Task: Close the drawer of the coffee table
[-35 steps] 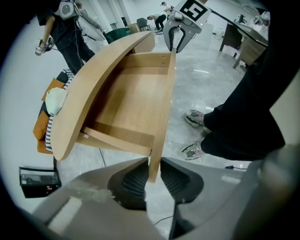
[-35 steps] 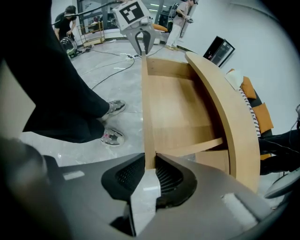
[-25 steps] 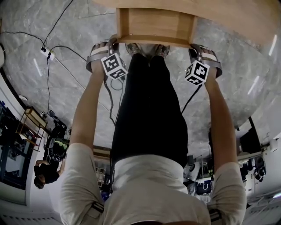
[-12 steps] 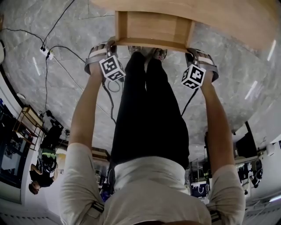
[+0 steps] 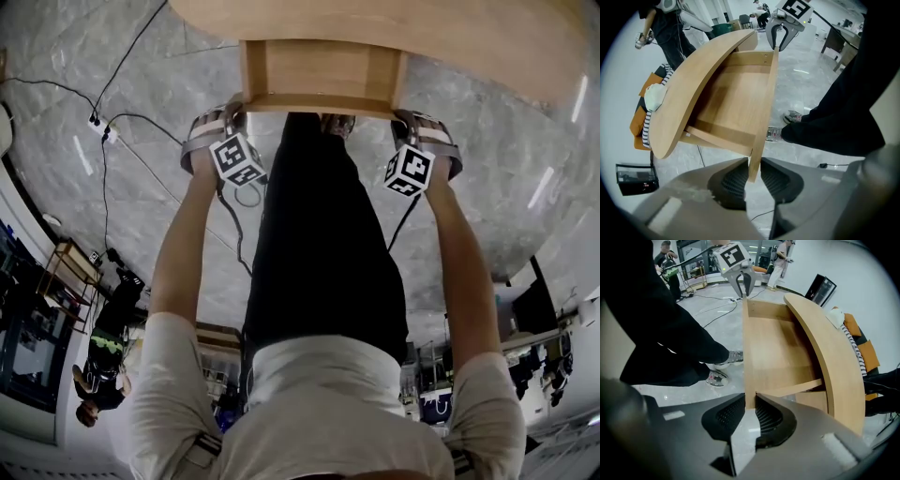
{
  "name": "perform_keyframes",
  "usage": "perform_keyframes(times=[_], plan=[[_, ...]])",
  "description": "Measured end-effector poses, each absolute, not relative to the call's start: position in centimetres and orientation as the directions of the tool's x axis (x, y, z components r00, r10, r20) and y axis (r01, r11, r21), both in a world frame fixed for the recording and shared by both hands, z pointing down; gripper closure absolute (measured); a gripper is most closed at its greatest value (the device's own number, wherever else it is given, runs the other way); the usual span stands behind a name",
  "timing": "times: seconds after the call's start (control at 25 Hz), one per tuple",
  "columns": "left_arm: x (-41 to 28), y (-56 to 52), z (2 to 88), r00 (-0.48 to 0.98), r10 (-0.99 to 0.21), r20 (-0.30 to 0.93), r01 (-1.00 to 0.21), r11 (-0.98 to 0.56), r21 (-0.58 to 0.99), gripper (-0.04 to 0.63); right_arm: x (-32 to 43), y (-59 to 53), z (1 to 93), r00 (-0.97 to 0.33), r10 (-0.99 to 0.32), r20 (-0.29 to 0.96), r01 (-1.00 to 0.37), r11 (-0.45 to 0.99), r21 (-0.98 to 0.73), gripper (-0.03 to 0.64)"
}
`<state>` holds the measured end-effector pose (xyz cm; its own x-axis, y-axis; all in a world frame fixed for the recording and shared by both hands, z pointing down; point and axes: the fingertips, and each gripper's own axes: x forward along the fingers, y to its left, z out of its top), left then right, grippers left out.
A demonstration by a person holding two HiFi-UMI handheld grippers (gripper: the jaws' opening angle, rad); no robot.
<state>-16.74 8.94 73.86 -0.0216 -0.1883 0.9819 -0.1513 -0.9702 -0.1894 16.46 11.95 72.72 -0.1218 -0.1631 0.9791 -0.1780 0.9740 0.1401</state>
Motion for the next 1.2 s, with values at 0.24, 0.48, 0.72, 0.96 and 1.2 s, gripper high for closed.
perform_keyframes(times=[0.24, 0.48, 0.72, 0.96, 1.2], plan=[[-16.8, 8.4, 73.4, -0.042, -0.172, 0.984, -0.147, -0.973, -0.177, 0.488, 16.7, 11.5, 72.2, -0.117, -0.160, 0.980, -0.185, 0.973, 0.136, 0.540], [-16.6, 7.3, 73.1, -0.045, -0.171, 0.984, -0.138, -0.975, -0.176, 0.488, 16.8, 10.6, 71.8, -0.109, -0.158, 0.981, -0.191, 0.972, 0.135, 0.540], [-15.9, 6.8, 72.7, -0.027, -0.172, 0.985, -0.140, -0.975, -0.174, 0.488, 17.2, 9.9, 71.5, -0.105, -0.157, 0.982, -0.188, 0.973, 0.135, 0.540], [-16.3, 6.1, 73.1, -0.039, -0.171, 0.985, -0.135, -0.975, -0.175, 0.488, 17.1, 9.3, 71.9, -0.100, -0.159, 0.982, -0.195, 0.971, 0.137, 0.540], [-16.5, 5.4, 73.4, -0.039, -0.172, 0.984, -0.135, -0.975, -0.176, 0.488, 16.9, 8.6, 72.1, -0.097, -0.157, 0.983, -0.199, 0.971, 0.136, 0.540]])
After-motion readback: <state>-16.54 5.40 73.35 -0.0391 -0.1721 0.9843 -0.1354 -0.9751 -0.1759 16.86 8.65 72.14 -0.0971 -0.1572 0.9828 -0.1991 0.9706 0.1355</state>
